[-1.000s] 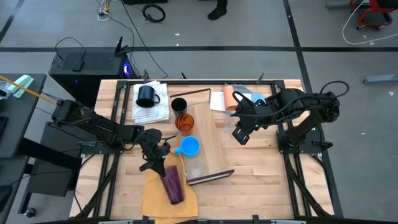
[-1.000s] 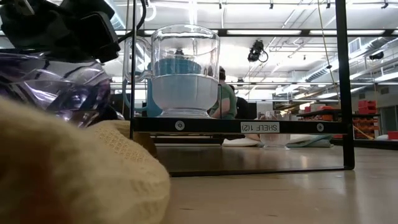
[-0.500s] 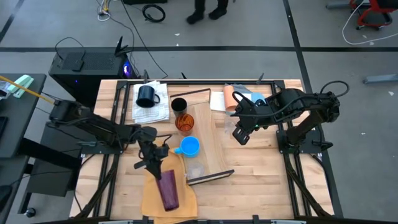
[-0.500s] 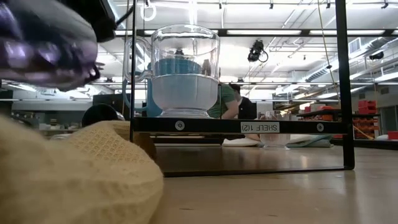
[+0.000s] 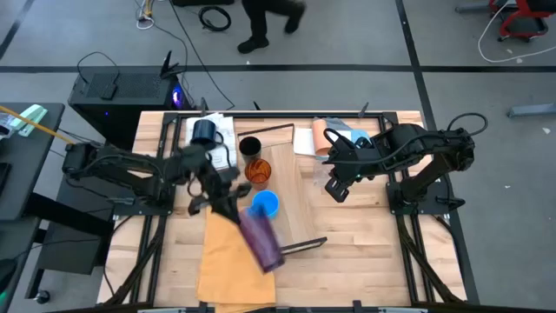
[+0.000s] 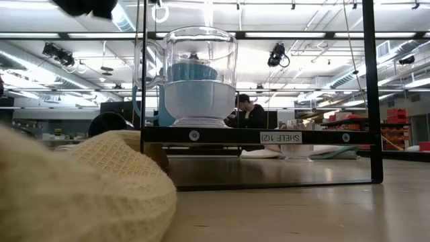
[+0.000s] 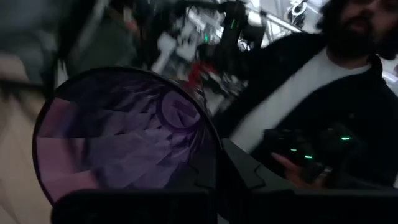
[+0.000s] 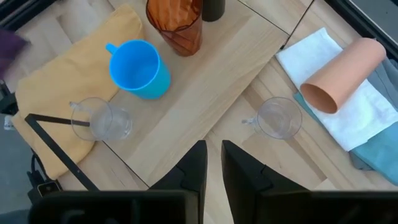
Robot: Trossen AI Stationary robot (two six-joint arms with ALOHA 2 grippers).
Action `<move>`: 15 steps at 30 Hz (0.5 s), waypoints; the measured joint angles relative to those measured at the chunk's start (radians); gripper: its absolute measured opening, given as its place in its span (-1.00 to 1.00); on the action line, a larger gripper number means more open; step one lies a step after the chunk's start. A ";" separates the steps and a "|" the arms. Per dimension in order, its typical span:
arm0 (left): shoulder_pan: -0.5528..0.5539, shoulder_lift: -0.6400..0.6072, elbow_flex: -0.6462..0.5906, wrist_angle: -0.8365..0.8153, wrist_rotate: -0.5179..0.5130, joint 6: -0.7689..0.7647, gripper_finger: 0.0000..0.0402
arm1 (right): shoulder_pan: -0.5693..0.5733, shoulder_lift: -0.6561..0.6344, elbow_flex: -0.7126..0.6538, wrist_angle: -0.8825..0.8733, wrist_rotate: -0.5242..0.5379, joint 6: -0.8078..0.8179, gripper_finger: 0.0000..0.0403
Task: Stack small to large cups/mugs on shelf
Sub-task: Put the violet cup on the shelf
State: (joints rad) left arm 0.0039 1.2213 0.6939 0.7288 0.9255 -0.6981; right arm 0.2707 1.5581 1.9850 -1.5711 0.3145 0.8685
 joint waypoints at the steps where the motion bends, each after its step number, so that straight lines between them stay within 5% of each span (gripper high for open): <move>1: 0.025 0.000 0.041 -0.014 0.000 0.024 -0.94 | 0.000 -0.001 0.000 0.000 0.000 -0.003 -0.73; 5: 0.124 0.001 0.207 -0.181 0.002 0.191 -0.94 | 0.000 -0.016 0.000 0.000 0.000 -0.010 -0.73; 15: 0.404 0.107 0.708 -1.038 -0.125 0.743 -0.94 | 0.010 -0.143 0.000 0.000 0.016 -0.030 -0.73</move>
State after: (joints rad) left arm 0.4080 1.3279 1.4021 -0.3096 0.8001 0.0453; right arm 0.2806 1.4152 1.9850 -1.5711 0.3303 0.8387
